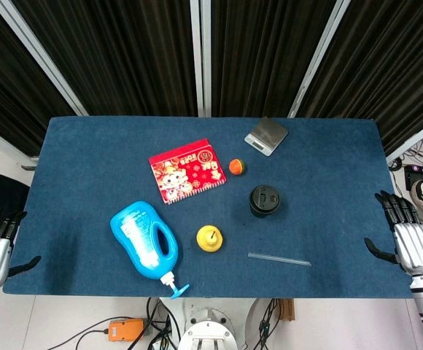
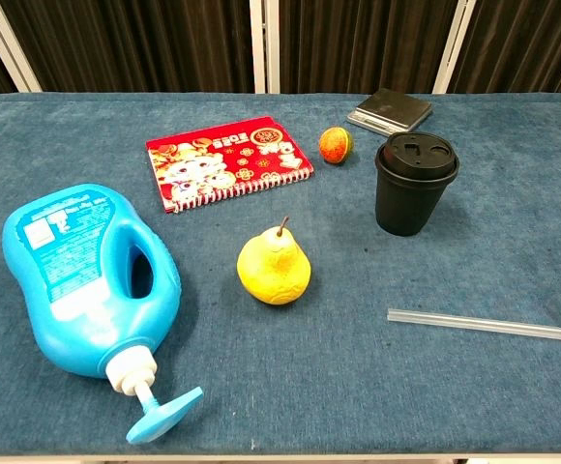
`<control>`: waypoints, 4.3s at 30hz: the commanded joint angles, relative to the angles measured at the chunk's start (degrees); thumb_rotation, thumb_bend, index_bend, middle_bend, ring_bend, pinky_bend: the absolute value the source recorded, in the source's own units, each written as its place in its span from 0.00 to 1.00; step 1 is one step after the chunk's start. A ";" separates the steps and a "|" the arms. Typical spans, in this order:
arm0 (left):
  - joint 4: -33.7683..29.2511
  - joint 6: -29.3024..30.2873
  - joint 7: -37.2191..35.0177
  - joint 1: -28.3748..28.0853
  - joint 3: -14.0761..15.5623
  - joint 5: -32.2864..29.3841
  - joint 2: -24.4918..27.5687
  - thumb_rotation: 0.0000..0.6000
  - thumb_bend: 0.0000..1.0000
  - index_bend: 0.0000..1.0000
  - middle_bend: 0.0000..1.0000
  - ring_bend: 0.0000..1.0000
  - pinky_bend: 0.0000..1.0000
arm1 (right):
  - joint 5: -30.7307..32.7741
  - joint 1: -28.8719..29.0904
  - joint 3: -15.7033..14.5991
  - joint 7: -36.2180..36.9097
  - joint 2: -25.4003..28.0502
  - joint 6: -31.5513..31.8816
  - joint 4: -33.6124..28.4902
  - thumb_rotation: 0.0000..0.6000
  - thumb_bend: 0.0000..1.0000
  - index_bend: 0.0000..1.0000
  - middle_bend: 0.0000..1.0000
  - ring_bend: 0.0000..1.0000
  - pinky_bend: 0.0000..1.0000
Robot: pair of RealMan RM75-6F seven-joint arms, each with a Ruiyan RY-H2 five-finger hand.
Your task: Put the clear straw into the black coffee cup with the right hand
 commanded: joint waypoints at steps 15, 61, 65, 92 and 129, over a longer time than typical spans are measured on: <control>-0.29 0.24 0.65 -0.15 0.02 0.59 -0.41 1.00 0.05 0.13 0.14 0.03 0.00 | -6.56 7.73 -5.43 -18.84 -10.02 -15.38 -2.95 1.00 0.40 0.25 0.20 0.09 0.24; 3.22 -0.31 -1.72 0.15 0.06 -0.03 -1.76 1.00 0.05 0.13 0.14 0.03 0.00 | 7.08 14.41 -5.17 -50.77 -26.52 -21.54 -0.12 1.00 0.52 0.59 0.21 0.11 0.25; 3.23 -0.40 -1.71 0.10 0.04 -0.02 -1.75 1.00 0.05 0.13 0.14 0.03 0.00 | 6.85 14.74 -5.35 -50.22 -26.68 -21.29 0.11 1.00 0.55 0.62 0.21 0.11 0.25; 0.58 -0.89 0.71 -0.59 -0.16 0.11 -0.46 1.00 0.05 0.13 0.14 0.03 0.00 | 6.34 22.29 12.64 1.95 -14.25 -14.69 -8.55 1.00 0.58 0.73 0.30 0.16 0.25; -0.45 -1.85 2.03 -1.01 -0.22 -0.98 -0.46 1.00 0.05 0.13 0.14 0.03 0.00 | 5.87 27.09 10.85 25.73 -27.20 -16.36 13.82 1.00 0.59 0.73 0.30 0.16 0.23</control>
